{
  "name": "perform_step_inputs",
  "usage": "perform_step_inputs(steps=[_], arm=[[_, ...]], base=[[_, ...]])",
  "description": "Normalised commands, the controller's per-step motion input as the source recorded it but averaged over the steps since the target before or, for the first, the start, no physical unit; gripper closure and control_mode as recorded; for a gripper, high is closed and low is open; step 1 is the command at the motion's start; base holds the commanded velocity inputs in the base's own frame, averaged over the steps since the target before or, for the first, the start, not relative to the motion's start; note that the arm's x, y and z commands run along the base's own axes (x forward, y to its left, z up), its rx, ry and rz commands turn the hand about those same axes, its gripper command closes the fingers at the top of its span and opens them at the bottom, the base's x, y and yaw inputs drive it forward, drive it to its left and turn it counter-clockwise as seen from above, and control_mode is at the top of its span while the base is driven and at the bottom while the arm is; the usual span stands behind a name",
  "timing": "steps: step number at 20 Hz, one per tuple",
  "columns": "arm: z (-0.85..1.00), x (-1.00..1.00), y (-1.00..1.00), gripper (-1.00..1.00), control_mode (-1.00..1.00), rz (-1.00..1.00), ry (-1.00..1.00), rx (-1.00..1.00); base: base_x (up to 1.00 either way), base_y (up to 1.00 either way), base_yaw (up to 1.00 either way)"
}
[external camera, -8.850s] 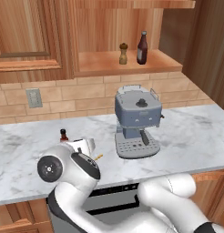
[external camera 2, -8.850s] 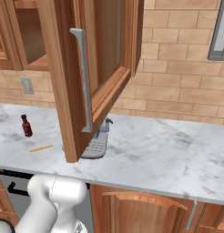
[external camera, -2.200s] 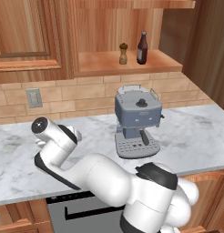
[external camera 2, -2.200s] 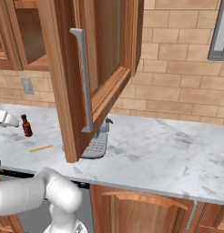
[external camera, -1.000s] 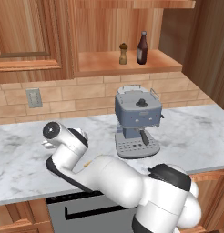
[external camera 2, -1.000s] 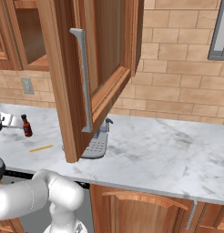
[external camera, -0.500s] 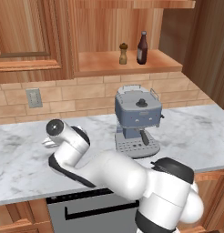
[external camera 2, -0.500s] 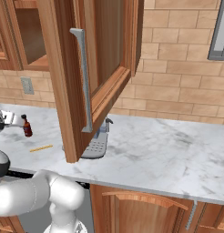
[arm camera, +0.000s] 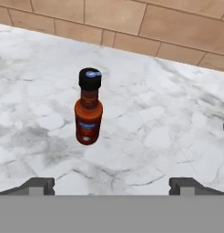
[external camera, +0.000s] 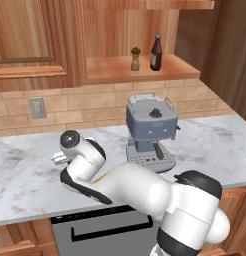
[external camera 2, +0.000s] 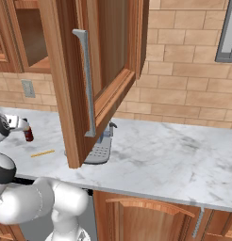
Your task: There are various items on the counter. Only move the condiments/shakers into the cabinet.
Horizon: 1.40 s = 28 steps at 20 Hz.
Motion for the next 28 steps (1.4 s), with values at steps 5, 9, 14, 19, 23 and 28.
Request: perform_step_inputs(steps=[5, 9, 14, 19, 23, 28], arm=[[0.00, -0.06, -0.01, -1.00, -1.00, 0.03, 0.00, 0.00], [0.00, 0.00, 0.00, -1.00, -1.00, 0.00, 0.00, 0.00], [0.00, 0.00, 0.00, -1.00, -1.00, 0.00, 0.00, 0.05], [0.00, -0.13, 0.00, -1.00, -1.00, 0.08, -0.02, 0.08], [0.00, -0.05, 0.00, -1.00, -1.00, 0.10, 0.00, 0.04], [0.00, 0.00, -0.03, -1.00, -1.00, 0.09, 0.00, 0.02]], base=[[0.00, 0.00, 0.00], [0.00, 0.00, 0.00], [0.00, 0.00, 0.00], [0.00, 0.00, 0.00], [0.00, 0.00, 0.00], [0.00, 0.00, 0.00]])
